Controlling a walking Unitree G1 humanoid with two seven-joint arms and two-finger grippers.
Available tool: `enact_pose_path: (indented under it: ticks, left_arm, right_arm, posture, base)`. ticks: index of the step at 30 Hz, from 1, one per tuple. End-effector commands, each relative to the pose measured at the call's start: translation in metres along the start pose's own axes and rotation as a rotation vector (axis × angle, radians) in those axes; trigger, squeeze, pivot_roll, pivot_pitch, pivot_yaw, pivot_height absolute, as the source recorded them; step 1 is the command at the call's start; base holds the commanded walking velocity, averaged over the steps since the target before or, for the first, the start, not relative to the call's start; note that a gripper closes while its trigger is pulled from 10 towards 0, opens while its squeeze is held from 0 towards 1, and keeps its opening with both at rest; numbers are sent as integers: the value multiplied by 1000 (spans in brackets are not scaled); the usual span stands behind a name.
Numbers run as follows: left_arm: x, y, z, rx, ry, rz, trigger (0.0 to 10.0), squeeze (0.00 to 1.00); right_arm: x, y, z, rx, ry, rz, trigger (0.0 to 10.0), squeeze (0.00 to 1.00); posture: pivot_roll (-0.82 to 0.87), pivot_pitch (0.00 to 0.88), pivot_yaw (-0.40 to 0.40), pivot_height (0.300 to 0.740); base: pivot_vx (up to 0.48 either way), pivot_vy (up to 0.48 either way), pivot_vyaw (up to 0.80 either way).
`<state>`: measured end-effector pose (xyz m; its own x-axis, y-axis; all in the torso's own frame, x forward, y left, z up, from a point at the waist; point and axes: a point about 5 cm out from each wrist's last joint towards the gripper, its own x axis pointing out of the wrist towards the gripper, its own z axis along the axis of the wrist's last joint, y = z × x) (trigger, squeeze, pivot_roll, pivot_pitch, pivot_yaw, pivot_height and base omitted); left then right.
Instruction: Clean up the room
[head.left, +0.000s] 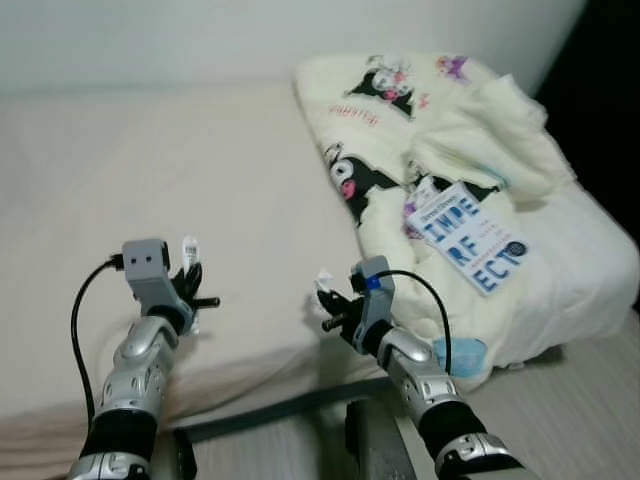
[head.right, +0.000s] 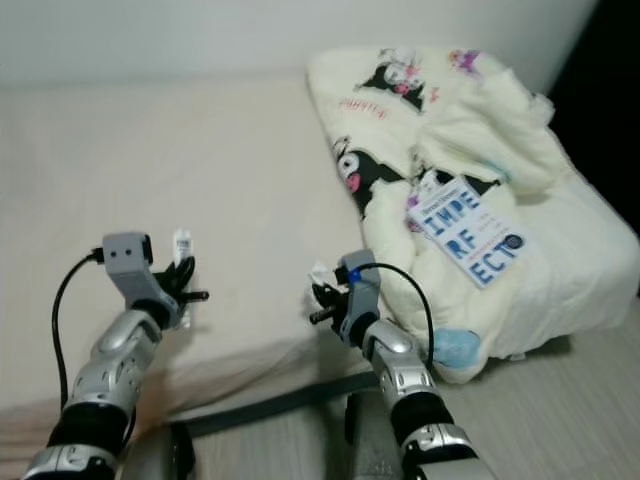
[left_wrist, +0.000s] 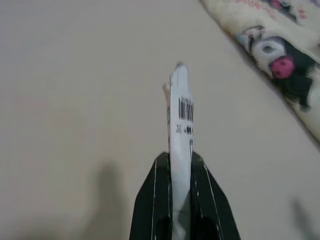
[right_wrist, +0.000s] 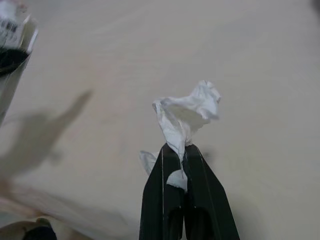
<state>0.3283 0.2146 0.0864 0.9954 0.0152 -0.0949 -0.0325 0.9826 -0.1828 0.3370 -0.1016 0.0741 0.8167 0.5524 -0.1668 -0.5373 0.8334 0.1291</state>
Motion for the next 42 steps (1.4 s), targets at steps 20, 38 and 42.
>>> enact_pose_path:
  ticks: [20,38,42]
  left_arm:
    - [-138,69,-163,47,745,327,10000,0]
    - [-151,67,-174,38,820,370,10000,0]
    - [-155,68,-177,34,833,379,10000,0]
  right_arm:
    - [-49,-3,-105,51,444,-177,0,0]
    - [-53,6,-116,-32,505,-137,0,0]
    - [-53,6,-116,-40,505,-135,0,0]
  posture:
    - [-30,15,-44,610]
    - [-39,7,-34,680]
    - [-41,11,-33,695]
  base:
    - [0,0,0]
    - [0,0,0]
    - [0,0,0]
